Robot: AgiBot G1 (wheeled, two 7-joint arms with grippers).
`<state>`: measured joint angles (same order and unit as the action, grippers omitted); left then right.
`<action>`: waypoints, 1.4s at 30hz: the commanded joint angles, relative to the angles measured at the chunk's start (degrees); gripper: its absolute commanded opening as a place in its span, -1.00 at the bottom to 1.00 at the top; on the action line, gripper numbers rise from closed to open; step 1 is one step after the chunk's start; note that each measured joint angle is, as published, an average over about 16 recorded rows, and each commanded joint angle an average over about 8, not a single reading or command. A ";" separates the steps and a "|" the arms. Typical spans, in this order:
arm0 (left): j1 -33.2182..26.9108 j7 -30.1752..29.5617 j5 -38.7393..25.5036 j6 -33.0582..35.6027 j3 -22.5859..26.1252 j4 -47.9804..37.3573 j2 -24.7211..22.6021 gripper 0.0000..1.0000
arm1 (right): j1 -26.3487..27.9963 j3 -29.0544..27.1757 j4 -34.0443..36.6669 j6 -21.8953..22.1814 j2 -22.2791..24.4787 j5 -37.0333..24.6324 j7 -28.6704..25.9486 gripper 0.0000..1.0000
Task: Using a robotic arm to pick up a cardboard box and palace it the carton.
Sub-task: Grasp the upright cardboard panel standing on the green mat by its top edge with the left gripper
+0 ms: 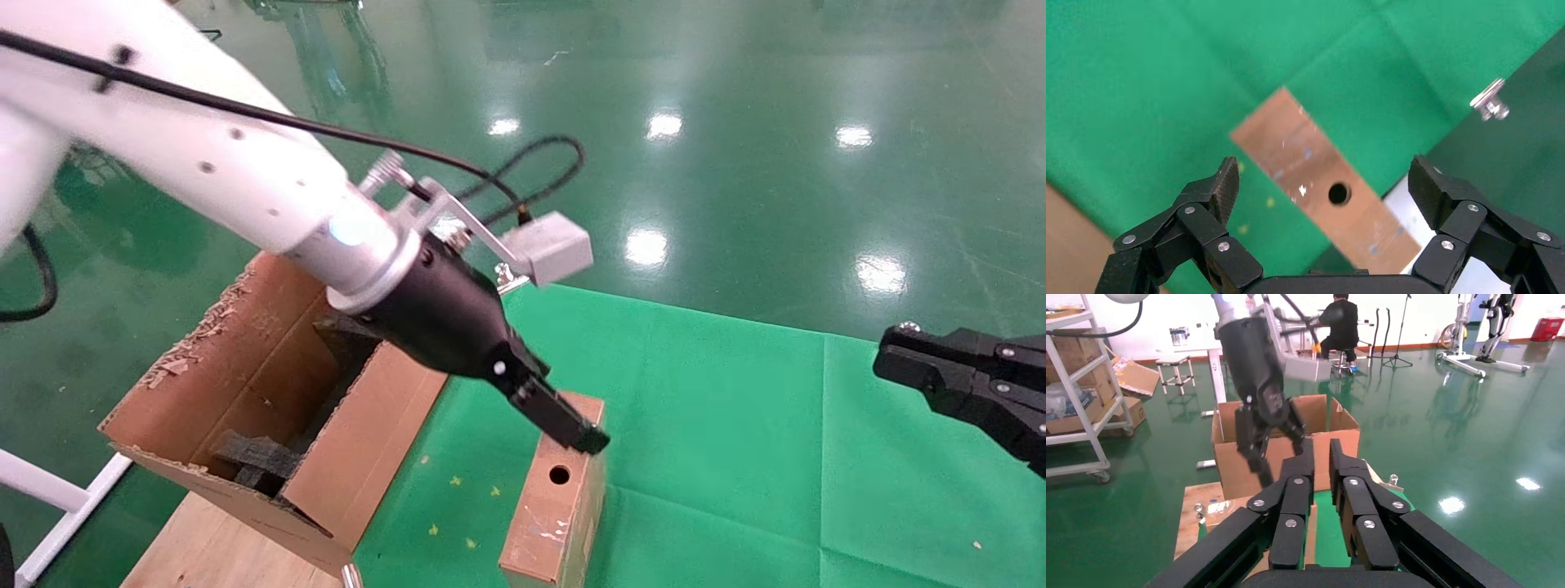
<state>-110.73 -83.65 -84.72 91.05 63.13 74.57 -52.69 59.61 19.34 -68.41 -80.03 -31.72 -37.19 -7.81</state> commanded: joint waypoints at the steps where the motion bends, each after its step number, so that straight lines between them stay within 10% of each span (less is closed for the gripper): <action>1: -2.02 -4.15 0.17 0.08 4.43 0.17 -1.39 1.00 | 0.00 0.00 0.00 0.00 0.00 0.00 0.00 -1.00; 22: -2.74 -9.03 0.57 -2.08 18.19 -8.42 -12.25 1.00 | 0.00 0.00 0.00 0.00 0.00 0.00 0.00 -0.98; 28: -2.79 -8.15 0.63 -1.89 19.01 -9.87 -13.22 1.00 | -0.01 0.00 0.01 0.01 0.01 0.00 0.00 0.37; 31: -2.87 -7.95 0.66 -1.86 19.25 -10.26 -13.46 0.37 | -0.01 0.00 0.02 0.02 0.01 0.00 0.00 0.99; 36: -2.89 -8.05 0.66 -1.81 19.13 -10.07 -13.33 -0.88 | -0.01 0.00 0.02 0.02 0.01 0.00 0.00 1.00; 42: -2.87 -8.16 0.66 -1.81 18.96 -9.82 -13.16 -1.00 | -0.01 0.00 0.02 0.02 0.01 0.00 0.00 1.00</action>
<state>-113.59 -91.80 -84.06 89.24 82.10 64.74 -65.86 59.60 19.33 -68.40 -80.01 -31.71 -37.18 -7.81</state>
